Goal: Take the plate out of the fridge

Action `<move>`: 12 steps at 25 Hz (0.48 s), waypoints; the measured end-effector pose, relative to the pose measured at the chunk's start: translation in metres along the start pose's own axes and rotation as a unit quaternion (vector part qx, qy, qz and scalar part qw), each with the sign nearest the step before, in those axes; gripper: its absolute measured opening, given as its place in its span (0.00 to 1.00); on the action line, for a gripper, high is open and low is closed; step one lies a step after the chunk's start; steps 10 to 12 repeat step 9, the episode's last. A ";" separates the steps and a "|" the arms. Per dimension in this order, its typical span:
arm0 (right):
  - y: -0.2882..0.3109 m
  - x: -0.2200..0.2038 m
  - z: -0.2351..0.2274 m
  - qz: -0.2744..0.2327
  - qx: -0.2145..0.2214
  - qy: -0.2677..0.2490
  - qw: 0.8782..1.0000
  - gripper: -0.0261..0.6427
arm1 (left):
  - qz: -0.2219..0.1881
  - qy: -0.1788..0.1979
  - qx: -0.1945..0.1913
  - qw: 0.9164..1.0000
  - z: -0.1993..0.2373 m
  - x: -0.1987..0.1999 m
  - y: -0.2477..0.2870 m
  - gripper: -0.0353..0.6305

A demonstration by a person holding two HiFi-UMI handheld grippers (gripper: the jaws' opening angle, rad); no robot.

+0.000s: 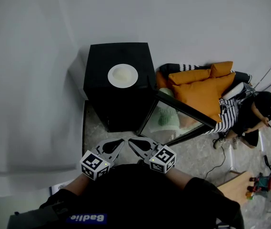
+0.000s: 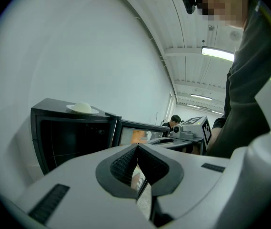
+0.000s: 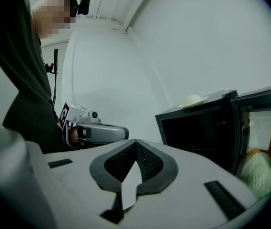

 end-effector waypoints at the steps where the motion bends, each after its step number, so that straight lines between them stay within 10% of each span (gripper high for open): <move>1: 0.000 0.000 0.000 0.000 0.000 0.000 1.000 0.06 | 0.000 0.000 0.000 1.000 0.000 0.000 0.000 0.06; 12: -0.002 0.000 -0.001 -0.002 -0.001 0.001 1.000 0.06 | 0.002 -0.001 0.000 1.000 -0.002 0.000 0.001 0.06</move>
Point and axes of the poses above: the fingertips, and each gripper's own axes: y forward along the fingers, z to its left, x out of its top, the point moved 6 cm from there along -y, backward along the fingers, and after that the axes turned 6 degrees about x, right-handed, at the moved point
